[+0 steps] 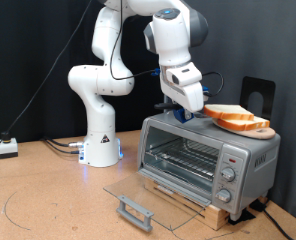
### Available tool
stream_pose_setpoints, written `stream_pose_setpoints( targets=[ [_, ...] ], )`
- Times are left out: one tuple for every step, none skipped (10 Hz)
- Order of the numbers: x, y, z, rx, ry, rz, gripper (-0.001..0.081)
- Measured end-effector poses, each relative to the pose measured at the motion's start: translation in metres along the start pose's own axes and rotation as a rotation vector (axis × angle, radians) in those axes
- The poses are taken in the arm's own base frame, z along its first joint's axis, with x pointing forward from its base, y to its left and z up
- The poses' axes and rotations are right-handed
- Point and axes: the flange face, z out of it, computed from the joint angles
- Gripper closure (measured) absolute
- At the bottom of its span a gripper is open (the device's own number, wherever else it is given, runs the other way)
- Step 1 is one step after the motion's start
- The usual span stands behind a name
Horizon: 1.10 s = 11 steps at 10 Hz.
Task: Make a piece of toast with the oven
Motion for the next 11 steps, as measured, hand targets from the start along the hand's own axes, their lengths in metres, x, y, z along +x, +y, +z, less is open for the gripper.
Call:
stream_pose_setpoints(
  targets=[
    [0.004,-0.009,0.003,-0.004,-0.003,0.005,0.0410],
    [0.008,-0.018,0.005,-0.003,0.004,0.013,0.0410],
    [0.014,-0.028,0.007,0.001,0.014,0.023,0.0410],
    [0.022,-0.038,0.009,0.002,0.025,0.032,0.0410],
    [0.030,-0.046,0.011,0.000,0.033,0.042,0.0410],
    [0.036,-0.054,0.012,-0.007,0.037,0.052,0.0410],
    [0.042,-0.059,0.014,-0.019,0.039,0.063,0.0410],
    [0.045,-0.063,0.015,-0.026,0.040,0.067,0.0410],
    [0.049,-0.069,0.018,-0.025,0.035,0.068,0.0410],
    [0.052,-0.073,0.020,-0.027,0.032,0.065,0.0410],
    [0.052,-0.074,0.021,-0.029,0.031,0.064,0.0410]
  ],
)
